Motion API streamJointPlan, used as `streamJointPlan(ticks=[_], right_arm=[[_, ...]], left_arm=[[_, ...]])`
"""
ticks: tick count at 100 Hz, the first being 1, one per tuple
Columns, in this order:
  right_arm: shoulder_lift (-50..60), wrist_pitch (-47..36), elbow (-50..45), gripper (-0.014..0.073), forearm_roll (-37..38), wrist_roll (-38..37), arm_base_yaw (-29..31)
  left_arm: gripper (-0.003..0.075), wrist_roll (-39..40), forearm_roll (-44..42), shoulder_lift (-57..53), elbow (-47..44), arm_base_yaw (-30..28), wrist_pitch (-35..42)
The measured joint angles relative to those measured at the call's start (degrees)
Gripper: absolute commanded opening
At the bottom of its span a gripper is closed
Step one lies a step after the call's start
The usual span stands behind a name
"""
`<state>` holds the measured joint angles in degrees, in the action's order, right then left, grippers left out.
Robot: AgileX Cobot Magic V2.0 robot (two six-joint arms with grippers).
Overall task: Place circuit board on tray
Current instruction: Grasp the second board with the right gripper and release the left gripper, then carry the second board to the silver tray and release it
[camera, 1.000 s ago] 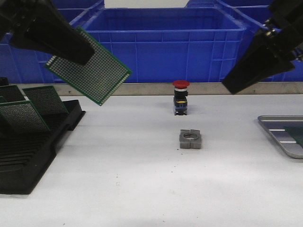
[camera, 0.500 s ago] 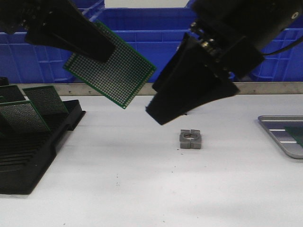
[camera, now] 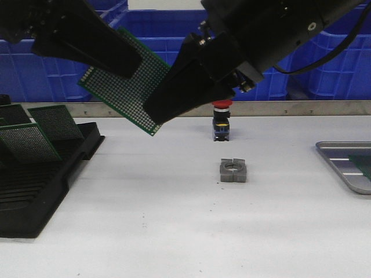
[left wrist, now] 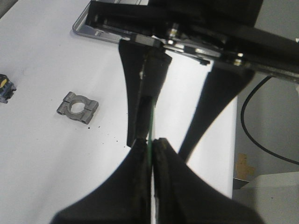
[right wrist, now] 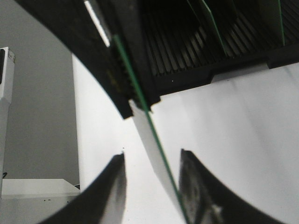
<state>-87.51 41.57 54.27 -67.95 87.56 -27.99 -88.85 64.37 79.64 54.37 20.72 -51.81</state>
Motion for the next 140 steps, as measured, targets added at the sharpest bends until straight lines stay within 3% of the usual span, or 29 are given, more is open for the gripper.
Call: streamJointPlan(ticks=[12,29,36,52,63,104,140], right_arm=[[-0.10,0.16,0.00,-0.0074,-0.24,0.27,0.00],[-0.10,1.36,0.00,-0.0067,0.10,0.84,0.00],[-0.10,1.83,0.00,-0.0067,0.10,0.84,0.00],[-0.10,2.62,0.00,-0.0067,-0.86,0.84,0.00],[-0.10,2.85,0.00,-0.0067,-1.71,-0.27,0.00],[-0.10,3.65,-4.60,-0.0067,2.82,-14.54,2.59],[-0.10,-1.71,-7.43,-0.0067,3.28,-21.75,19.82]], left_arm=[[-0.0016,-0.54,-0.38,0.00,0.00,0.00,-0.15],[0.0013,-0.91,-0.75,0.00,0.14,0.00,-0.14],[0.0086,-0.91,-0.75,0.00,0.14,0.00,0.10],[0.0342,-0.69,-0.23,0.00,0.14,0.00,1.76],[0.0436,-0.48,0.12,0.00,0.14,0.00,3.41],[0.0444,-0.38,0.33,0.00,0.14,0.00,4.72],[0.0444,-0.38,0.33,0.00,0.14,0.00,4.99]])
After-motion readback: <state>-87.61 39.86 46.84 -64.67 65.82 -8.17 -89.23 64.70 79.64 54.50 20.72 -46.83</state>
